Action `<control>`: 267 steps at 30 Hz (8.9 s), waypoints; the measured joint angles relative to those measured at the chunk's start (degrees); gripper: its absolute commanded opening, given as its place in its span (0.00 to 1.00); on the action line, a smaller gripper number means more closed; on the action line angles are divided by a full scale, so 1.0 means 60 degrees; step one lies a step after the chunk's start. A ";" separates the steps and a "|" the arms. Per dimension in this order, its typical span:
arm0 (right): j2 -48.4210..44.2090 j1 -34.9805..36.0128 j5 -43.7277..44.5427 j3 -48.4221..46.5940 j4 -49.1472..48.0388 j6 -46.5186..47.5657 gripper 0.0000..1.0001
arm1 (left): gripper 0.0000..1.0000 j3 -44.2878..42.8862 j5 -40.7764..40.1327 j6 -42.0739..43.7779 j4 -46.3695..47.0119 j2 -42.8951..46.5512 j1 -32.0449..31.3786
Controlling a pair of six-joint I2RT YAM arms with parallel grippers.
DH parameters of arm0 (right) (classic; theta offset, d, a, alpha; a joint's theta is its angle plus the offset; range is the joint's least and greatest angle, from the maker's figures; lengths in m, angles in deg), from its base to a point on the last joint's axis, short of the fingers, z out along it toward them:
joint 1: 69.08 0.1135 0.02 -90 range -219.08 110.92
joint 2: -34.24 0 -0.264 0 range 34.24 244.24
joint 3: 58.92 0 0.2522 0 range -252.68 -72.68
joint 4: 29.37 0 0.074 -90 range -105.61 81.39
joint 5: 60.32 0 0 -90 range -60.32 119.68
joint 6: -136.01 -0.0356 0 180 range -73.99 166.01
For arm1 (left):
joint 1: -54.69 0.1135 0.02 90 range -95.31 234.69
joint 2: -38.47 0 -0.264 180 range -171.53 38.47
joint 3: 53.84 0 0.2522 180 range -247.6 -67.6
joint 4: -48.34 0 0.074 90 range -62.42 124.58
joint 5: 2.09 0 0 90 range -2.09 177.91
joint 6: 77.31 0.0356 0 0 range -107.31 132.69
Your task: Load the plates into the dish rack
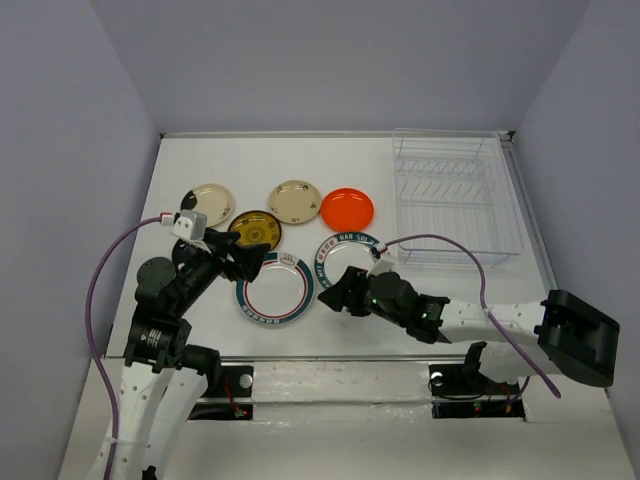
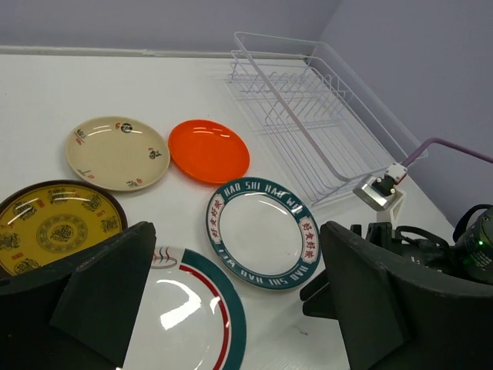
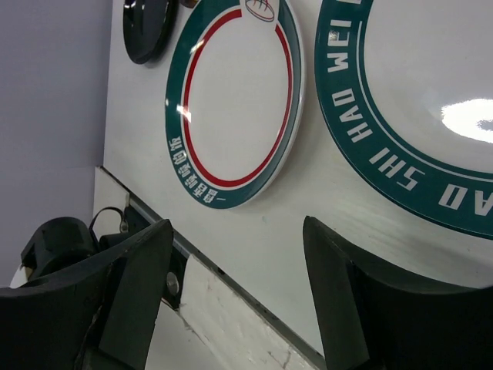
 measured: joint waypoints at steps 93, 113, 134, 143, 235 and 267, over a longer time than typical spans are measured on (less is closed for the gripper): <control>0.3880 -0.6739 0.6080 -1.0502 0.6604 0.9945 0.07 | 0.99 0.0000 -0.0382 -0.0124 0.0033 0.0619 -0.0466; 0.4860 -0.6849 0.5774 -0.9970 0.6692 0.8572 0.07 | 0.99 -0.0004 -0.0437 -0.0146 -0.0007 0.0594 -0.0510; 0.4215 -0.6849 0.4634 -0.9031 0.6827 0.7541 0.84 | 0.99 0.0000 -0.0532 -0.0255 -0.0004 0.0484 -0.0510; 0.0036 -0.6768 0.2022 -0.6936 0.6324 0.6109 0.84 | 0.99 0.0000 -0.1031 -0.0586 -0.0007 0.0484 -0.0510; 0.1322 -0.7482 0.6677 -0.9650 0.3883 1.0867 0.07 | 0.99 0.0000 -0.0681 -0.0568 0.0015 0.0262 -0.0444; 0.3654 -0.7479 0.5592 -0.8247 0.4772 0.9770 0.07 | 0.99 0.0000 -0.0685 -0.0568 0.0015 0.0251 -0.0444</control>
